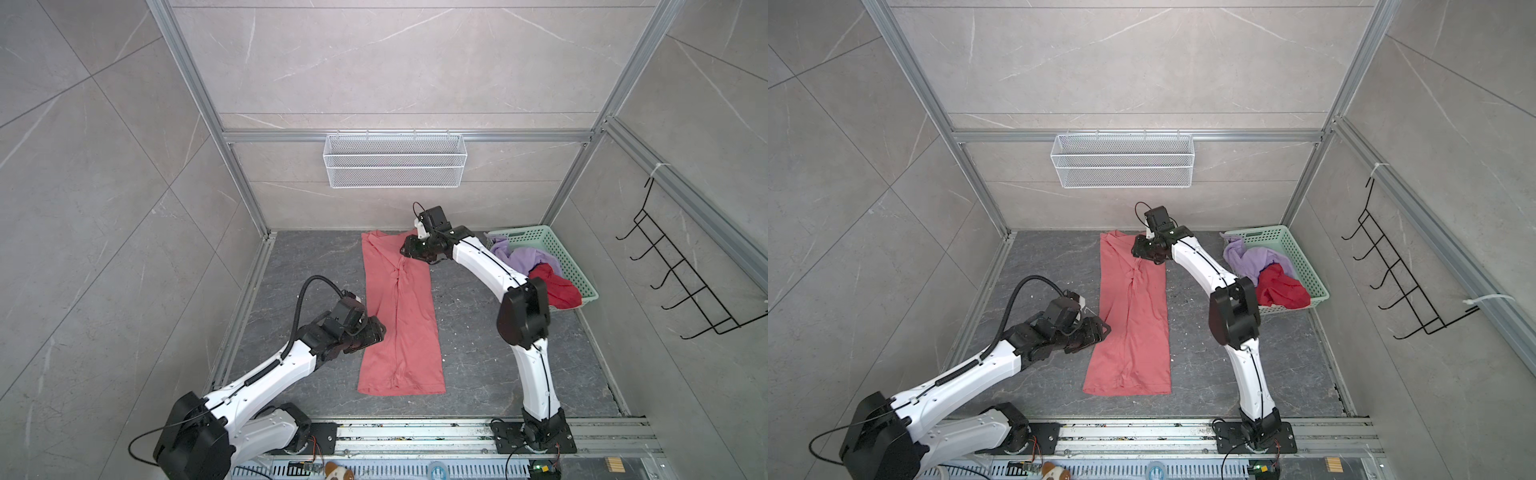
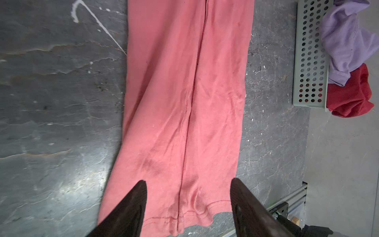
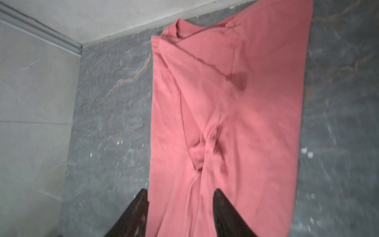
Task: Fold and stack the t-shirts
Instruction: 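Hold both shirt ends and straighten the long strip with both grippers, then move both grippers to the strip's near end and grasp its corners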
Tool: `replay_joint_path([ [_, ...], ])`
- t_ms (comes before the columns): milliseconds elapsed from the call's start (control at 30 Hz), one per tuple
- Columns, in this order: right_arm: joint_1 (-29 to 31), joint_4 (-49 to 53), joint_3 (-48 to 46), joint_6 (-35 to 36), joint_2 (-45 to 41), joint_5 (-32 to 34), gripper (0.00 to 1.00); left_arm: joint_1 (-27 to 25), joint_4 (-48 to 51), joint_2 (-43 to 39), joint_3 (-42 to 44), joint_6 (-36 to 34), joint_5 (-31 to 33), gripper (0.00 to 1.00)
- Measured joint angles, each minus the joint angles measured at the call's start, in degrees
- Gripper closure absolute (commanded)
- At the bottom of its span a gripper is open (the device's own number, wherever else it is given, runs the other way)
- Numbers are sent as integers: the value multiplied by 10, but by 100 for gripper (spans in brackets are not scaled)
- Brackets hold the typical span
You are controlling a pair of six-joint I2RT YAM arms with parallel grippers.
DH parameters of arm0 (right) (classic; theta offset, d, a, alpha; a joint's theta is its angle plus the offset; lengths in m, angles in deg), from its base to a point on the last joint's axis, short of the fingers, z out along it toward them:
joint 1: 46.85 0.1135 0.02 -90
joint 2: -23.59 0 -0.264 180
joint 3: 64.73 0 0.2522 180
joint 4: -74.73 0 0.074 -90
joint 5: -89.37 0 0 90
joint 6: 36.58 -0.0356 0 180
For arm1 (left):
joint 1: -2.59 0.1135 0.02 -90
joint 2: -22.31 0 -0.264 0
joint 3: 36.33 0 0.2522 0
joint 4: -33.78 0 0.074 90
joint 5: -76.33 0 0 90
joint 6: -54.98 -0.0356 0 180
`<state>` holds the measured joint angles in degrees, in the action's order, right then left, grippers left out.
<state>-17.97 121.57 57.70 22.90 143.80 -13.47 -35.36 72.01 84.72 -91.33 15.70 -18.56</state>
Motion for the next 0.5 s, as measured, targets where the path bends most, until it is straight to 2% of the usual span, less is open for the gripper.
replay_joint_path([
  [67, 11, -29, -119, -6, -82, -6, 38, 3, 31, -9, 8, -5, -3, 33],
  [100, 12, -41, -177, -10, -120, -9, 27, 5, 45, -14, 18, -6, -9, 33],
  [200, 10, -60, -341, -31, -227, -17, 11, 6, 81, -33, 57, -7, -34, 30],
  [267, 9, -59, -429, -47, -294, -17, 1, 6, 97, -48, 83, -6, -50, 22],
  [500, 37, -50, -622, -122, -521, -28, 3, 6, 96, -88, 145, -2, -119, 19],
])
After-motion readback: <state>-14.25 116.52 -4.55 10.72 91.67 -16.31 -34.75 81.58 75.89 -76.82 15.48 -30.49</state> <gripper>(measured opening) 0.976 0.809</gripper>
